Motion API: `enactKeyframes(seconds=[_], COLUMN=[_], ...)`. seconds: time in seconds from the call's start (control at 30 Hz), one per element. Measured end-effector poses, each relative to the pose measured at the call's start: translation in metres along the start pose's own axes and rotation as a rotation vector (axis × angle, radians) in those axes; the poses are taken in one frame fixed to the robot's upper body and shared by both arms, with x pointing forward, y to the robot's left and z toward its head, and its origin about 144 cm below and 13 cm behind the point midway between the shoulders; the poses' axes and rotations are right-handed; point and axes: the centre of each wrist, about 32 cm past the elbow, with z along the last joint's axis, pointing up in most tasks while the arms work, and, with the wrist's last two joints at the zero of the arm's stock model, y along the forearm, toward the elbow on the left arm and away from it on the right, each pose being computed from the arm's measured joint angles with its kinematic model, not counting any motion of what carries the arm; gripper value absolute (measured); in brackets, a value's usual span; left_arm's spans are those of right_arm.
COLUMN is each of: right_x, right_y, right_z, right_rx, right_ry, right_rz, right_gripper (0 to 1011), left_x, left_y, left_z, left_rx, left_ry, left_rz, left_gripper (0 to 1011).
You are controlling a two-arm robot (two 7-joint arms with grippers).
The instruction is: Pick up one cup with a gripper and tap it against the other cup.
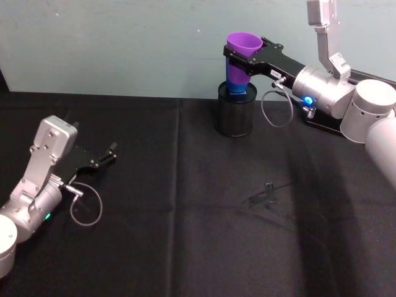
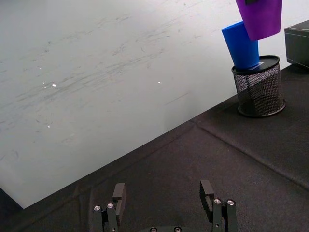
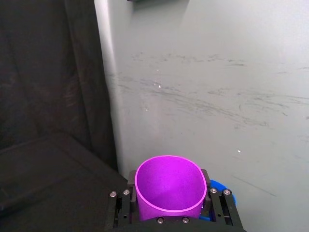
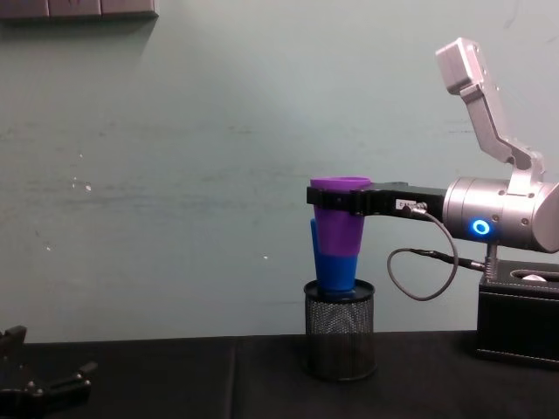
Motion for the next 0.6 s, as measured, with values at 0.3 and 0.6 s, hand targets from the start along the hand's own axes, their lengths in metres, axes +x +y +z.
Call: enactKeyframes(seconds=[0.3, 0.6], right_x=[0.0008, 0.0017], right_y=[0.0002, 0.0015], right_z=[-0.0011, -0.0002], right_rx=[0.001, 0.008], right_ry=[0.002, 0.004], right_rz=[-0.001, 0.004], right_gripper=[732, 732], left_x=[0.0000, 0.0000], left_y=[0.0000, 0.0000], left_z=[0.0000, 0.0000], left_rx=[0.000, 0.000], left_ry=[0.000, 0.000], left_rz=[0.000, 0.000], left_gripper=[1005, 1005])
